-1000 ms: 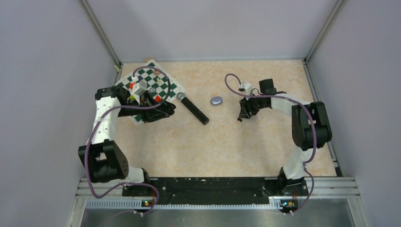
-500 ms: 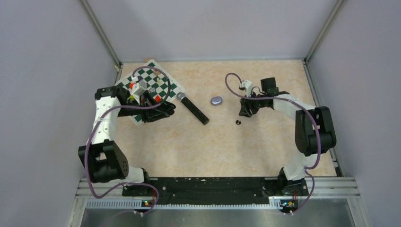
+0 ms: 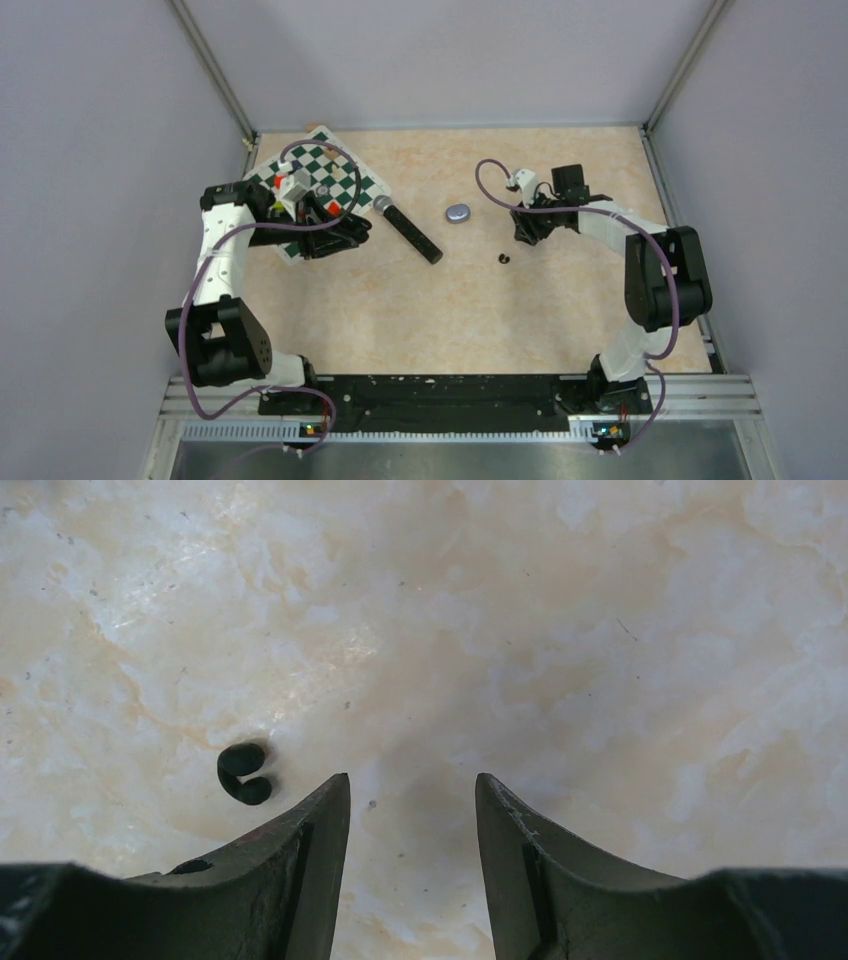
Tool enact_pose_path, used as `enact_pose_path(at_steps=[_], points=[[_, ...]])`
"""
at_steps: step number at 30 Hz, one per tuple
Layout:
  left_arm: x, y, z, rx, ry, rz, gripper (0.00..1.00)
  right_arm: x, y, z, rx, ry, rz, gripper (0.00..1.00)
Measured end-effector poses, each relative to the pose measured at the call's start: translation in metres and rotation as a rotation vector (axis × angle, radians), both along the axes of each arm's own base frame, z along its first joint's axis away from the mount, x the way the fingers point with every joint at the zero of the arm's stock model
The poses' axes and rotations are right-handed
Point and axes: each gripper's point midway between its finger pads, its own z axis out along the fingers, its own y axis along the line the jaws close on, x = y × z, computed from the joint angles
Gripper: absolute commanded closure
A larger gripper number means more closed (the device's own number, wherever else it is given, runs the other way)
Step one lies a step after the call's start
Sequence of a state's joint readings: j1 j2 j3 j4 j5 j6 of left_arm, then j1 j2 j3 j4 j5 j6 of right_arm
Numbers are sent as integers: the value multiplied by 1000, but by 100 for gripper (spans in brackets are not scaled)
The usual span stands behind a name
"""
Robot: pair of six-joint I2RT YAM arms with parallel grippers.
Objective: Insert the wireless bluetooth earbuds into the charging case
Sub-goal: Pick up the earbud from the center of the board.
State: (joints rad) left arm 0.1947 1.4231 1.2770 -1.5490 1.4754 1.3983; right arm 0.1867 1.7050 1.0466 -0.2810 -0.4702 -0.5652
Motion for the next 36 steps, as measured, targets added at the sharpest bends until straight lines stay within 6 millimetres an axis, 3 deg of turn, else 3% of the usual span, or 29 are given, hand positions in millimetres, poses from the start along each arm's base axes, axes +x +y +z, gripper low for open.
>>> enact_pose_path(at_steps=[8, 19, 36], points=[[-4, -5, -2, 25, -3, -29, 100, -8, 0, -34, -64, 78, 3, 52], [-11, -6, 1, 52, -37, -38, 100, -15, 12, -34, -118, 75, 88, 56], [-13, -7, 2, 59, -30, -39, 100, -44, 33, -35, -107, 118, 274, 57]])
